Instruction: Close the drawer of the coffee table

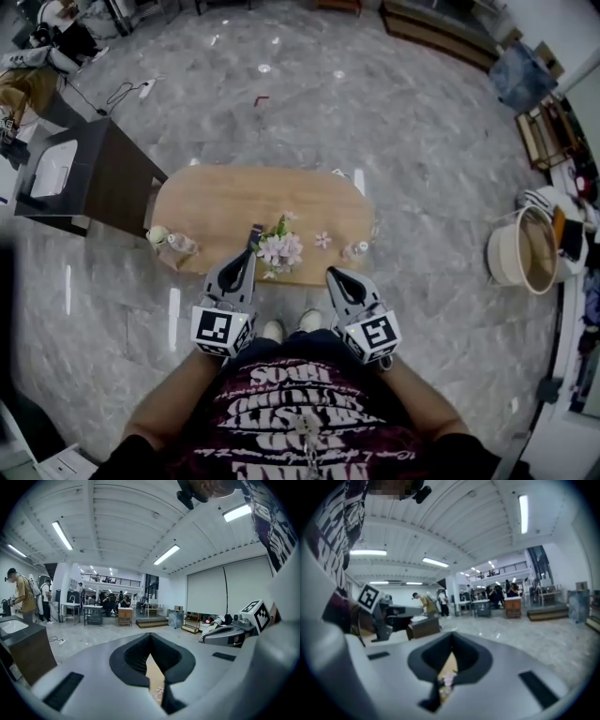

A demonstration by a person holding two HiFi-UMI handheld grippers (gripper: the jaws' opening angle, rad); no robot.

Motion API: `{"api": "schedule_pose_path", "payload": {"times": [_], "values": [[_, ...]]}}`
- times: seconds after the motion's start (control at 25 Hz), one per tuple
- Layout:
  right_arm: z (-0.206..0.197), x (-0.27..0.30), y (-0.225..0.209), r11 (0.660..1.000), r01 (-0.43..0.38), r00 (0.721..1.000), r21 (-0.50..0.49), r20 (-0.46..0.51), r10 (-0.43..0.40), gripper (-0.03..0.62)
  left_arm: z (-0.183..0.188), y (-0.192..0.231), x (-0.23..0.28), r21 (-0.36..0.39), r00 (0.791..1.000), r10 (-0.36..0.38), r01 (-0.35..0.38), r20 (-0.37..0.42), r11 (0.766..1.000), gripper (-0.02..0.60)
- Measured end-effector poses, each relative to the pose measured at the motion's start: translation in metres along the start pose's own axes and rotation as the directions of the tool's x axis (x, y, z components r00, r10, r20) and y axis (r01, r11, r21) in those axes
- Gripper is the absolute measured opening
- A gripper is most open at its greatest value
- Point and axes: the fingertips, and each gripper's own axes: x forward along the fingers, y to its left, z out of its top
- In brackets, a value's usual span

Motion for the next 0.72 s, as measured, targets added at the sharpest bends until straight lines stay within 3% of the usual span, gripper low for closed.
{"api": "schedule_pose_path", "payload": {"times": [0.44,0.72], "values": [[0.004,-0.002,-0.015,0.997,-0.044,0.999,0.062,0.034,0.042,0.034,0.014,-0.022,0.012,0.069,1.000,0.004,-0.002,-0.023,0.998,0.023],[0.003,-0.007,-0.023,0.994,-0.001,1.000,0.108,0.013,-0.001,0.034,0.011,-0.032,0.024,0.077,0.997,-0.049,0.053,-0.054,0.996,0.023]]}}
